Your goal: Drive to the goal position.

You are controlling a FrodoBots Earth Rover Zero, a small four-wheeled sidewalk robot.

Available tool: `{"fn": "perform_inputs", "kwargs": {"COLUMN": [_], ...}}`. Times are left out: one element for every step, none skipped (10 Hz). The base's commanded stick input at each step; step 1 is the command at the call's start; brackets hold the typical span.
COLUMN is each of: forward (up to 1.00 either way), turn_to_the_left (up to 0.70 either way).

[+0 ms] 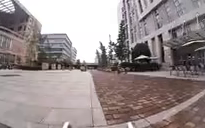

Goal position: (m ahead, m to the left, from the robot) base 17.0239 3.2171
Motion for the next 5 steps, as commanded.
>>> {"fn": "perform_inputs", "kwargs": {"forward": [0.45, 0.45, 0.45, 0.45, 0.45], "turn_to_the_left": [0.0, 0.0, 0.0, 0.0, 0.0]}}
